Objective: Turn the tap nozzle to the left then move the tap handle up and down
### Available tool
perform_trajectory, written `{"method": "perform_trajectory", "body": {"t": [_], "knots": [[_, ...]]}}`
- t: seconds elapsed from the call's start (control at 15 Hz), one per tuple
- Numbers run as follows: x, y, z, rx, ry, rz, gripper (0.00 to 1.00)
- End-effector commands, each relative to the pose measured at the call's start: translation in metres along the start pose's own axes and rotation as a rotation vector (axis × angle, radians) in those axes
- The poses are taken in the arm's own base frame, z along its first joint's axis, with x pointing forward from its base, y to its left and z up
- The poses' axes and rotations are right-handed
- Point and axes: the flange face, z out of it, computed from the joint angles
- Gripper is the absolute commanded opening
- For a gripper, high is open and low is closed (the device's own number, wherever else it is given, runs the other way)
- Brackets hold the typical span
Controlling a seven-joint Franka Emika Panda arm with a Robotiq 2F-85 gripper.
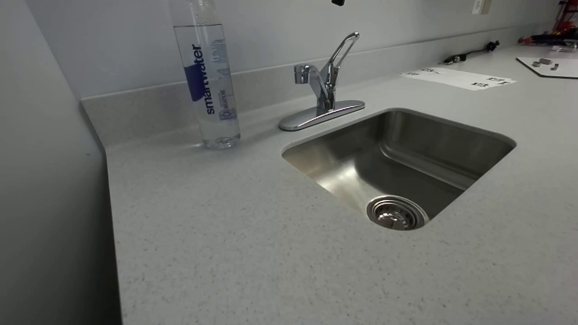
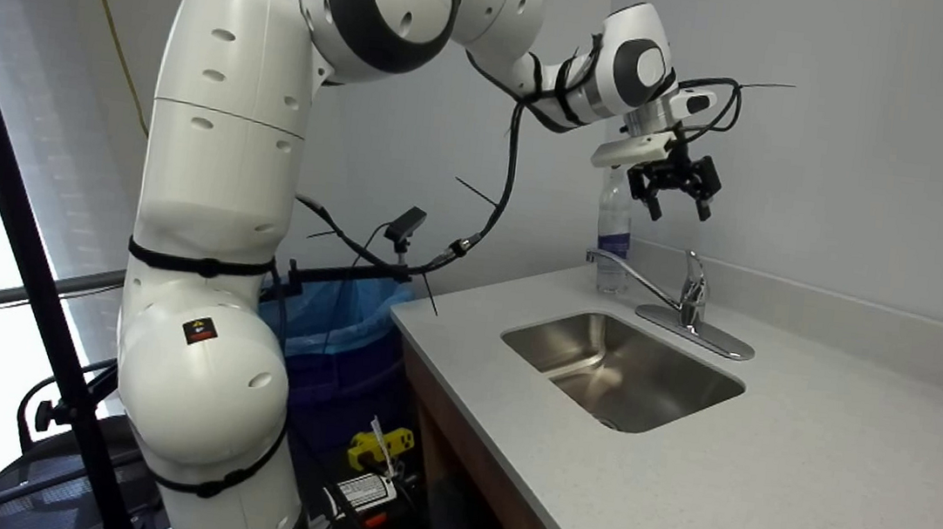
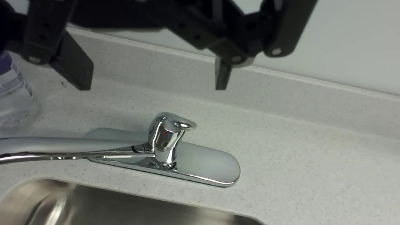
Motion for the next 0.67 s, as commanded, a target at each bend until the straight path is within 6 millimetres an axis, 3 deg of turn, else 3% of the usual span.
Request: {"method": "perform_trajectory", "body": {"t": [0.0, 0.27, 0.6], "knots": [[0.000, 0.000, -0.001, 0.000, -0.001, 0.000, 1.00], [0.008, 0.004, -0.007, 0.012, 0.041, -0.002, 1.00], [0.010, -0.001, 0.012, 0.017, 0.037, -0.023, 1.00]]}}
